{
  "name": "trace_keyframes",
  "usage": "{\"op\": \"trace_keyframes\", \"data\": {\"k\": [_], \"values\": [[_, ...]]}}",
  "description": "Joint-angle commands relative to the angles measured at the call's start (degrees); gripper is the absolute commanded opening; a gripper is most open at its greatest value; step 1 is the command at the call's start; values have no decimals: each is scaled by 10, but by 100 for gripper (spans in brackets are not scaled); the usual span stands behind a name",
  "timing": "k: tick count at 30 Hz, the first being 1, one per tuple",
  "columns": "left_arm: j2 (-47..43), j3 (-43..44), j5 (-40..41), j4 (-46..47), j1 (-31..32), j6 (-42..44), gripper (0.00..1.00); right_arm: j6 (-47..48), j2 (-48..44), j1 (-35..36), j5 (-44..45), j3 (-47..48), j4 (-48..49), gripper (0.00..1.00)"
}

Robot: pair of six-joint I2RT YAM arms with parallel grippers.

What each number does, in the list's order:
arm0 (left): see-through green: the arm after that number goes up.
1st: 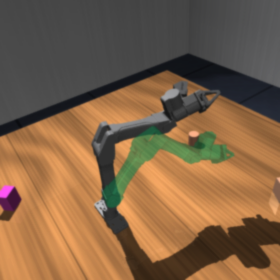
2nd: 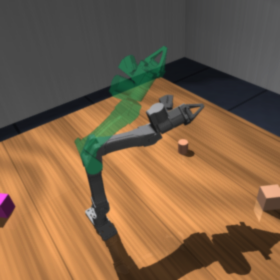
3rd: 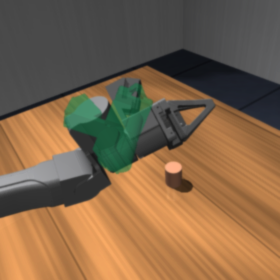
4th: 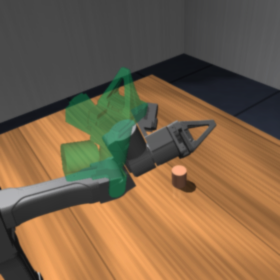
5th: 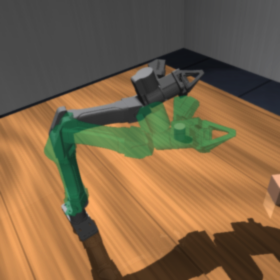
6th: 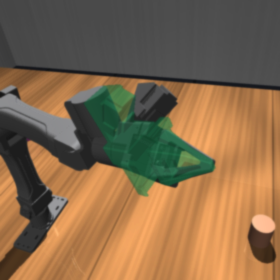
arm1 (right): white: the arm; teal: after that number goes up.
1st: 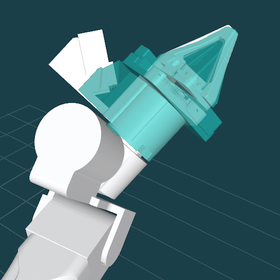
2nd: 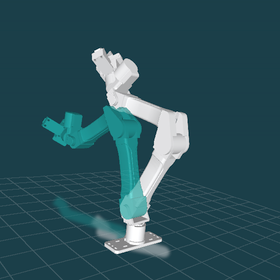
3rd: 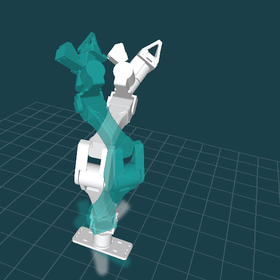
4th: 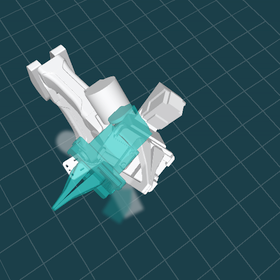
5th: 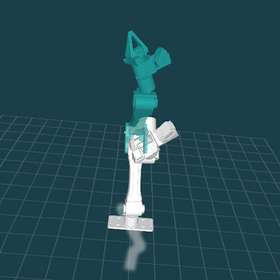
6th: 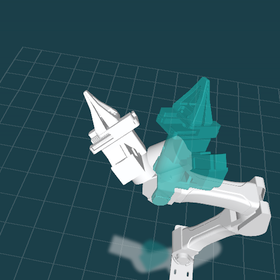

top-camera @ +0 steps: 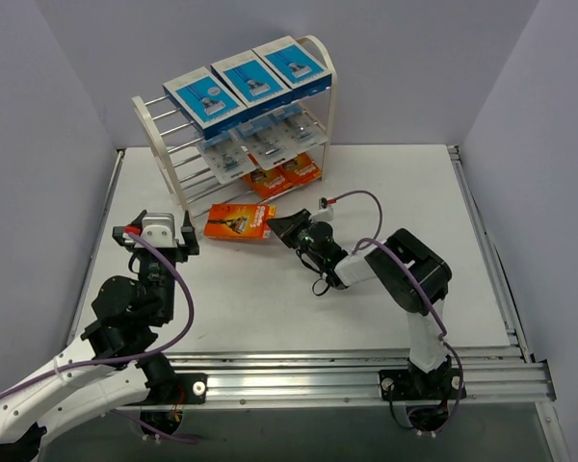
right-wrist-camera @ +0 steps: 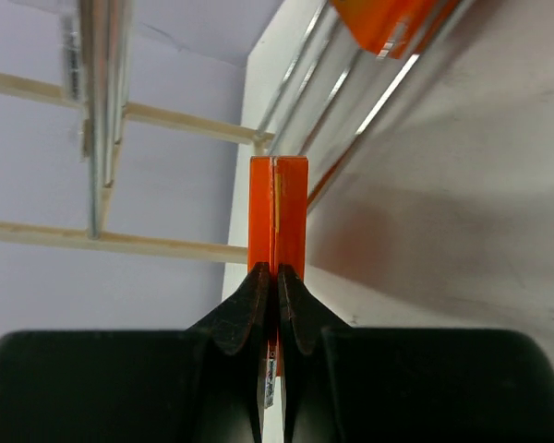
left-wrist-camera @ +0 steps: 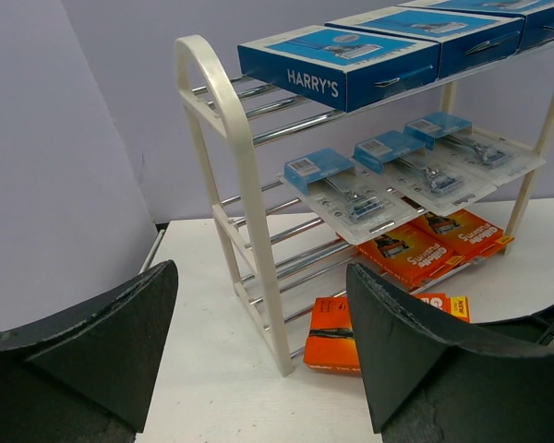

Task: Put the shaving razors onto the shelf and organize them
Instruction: Place the shaving razor onto shelf

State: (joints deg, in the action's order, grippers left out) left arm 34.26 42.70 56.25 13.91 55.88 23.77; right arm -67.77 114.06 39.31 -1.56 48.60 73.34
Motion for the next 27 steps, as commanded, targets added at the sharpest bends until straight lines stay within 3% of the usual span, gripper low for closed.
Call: {"op": "trace_keyframes", "data": {"k": [1, 14, 27], "values": [[2, 8, -9, 8, -1, -9, 82, -14, 5, -2, 60, -13, 274, 0], [5, 7, -13, 0, -1, -21, 82, -51, 63, 23, 175, -17, 316, 0], [5, 7, -14, -4, 4, -23, 82, -61, 107, 52, 228, 25, 349, 0]]}}
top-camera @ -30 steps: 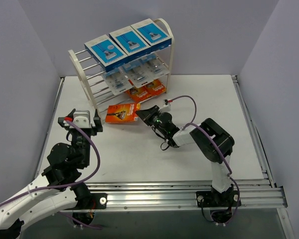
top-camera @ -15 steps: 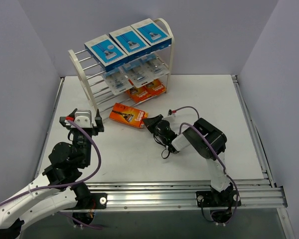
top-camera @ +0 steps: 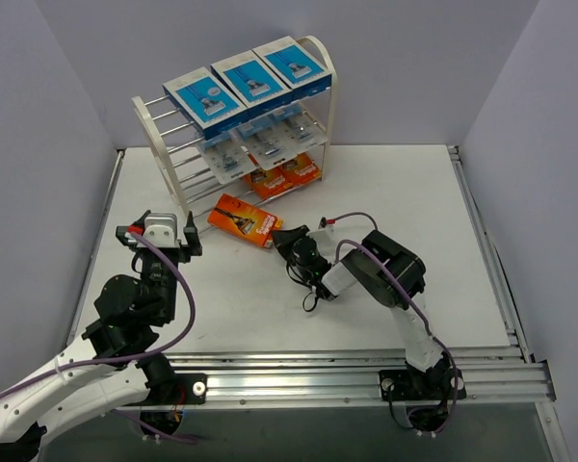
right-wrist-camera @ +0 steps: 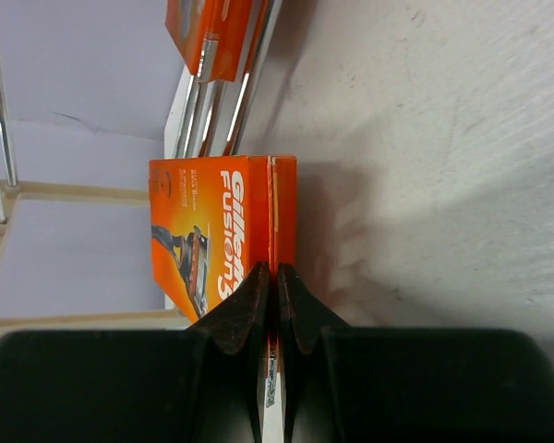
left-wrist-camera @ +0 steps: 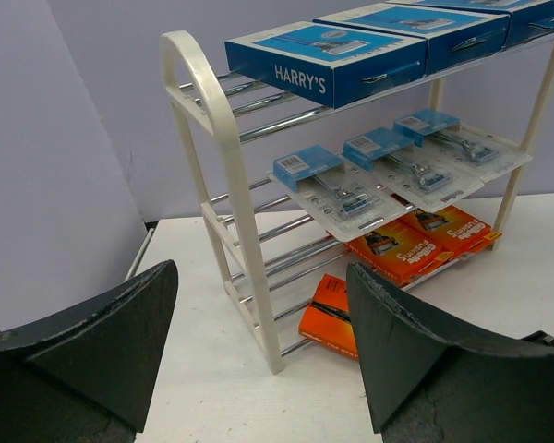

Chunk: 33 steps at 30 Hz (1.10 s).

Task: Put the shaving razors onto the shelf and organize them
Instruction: Place the shaving razor onto shelf

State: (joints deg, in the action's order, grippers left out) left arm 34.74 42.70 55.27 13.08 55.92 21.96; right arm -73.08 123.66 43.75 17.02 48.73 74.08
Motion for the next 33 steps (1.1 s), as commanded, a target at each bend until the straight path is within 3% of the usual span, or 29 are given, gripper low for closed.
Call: {"op": "trace_keyframes", "data": {"k": [1, 14, 33], "values": [[1, 7, -4, 5, 3, -5, 82, -10, 14, 11, 46, 27, 345, 0], [7, 4, 0, 10, 13, 0, 82, -18, 54, 48, 140, 73, 365, 0], [9, -3, 6, 21, 25, 10, 82, 12, 89, 80, 201, 141, 367, 0]]}}
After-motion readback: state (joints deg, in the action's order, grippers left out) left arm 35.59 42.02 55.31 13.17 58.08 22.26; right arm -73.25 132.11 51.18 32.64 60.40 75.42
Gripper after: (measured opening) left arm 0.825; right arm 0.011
